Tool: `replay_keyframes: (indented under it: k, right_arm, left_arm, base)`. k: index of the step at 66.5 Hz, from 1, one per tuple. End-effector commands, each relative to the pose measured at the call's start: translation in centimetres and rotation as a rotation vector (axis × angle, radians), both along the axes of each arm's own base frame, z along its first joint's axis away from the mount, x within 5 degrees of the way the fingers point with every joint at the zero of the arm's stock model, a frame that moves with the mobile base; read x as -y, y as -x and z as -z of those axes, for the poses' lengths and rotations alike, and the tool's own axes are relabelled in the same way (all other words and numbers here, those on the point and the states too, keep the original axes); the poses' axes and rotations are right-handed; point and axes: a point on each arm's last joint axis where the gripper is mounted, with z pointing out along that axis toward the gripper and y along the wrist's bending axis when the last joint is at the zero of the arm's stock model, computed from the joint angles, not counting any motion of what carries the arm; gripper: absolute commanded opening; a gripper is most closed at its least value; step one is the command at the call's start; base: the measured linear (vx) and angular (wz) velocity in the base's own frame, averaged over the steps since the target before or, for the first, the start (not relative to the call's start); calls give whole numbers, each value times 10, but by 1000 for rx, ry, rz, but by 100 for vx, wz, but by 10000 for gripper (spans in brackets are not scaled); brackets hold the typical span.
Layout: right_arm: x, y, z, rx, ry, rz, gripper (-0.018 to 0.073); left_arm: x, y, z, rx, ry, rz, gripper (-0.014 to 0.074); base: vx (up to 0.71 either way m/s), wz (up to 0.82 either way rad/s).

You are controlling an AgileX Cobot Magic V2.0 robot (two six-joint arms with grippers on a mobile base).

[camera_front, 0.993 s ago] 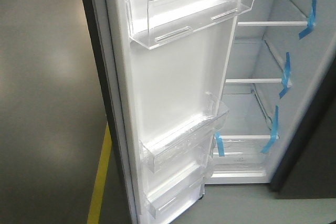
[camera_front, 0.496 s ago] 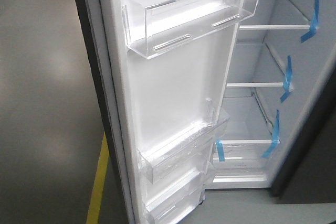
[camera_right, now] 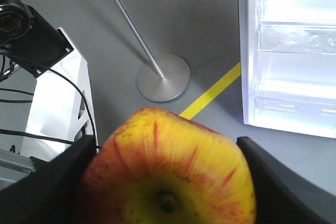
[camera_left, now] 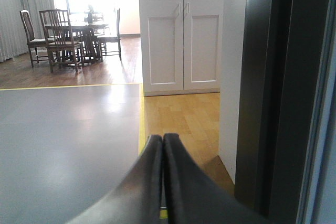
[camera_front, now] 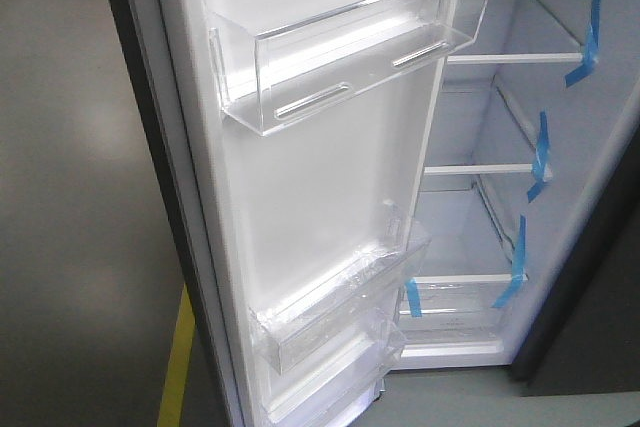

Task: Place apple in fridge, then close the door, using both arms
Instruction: 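Approach closer to the fridge door bins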

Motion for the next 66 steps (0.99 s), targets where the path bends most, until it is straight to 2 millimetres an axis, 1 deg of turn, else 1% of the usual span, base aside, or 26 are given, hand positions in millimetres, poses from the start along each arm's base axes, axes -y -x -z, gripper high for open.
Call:
replay_keyframes:
  k: [1,66]
  right_arm:
    - [-3,-2,-11,37,-62,5,192]
    - [-3,-2,-12,39,-64,7,192]
  left_arm:
    - [1,3,-14,110,10,9,-6]
    - [1,3,-14,110,10,9,-6]
  base:
    - [4,-3]
    - [1,-1]
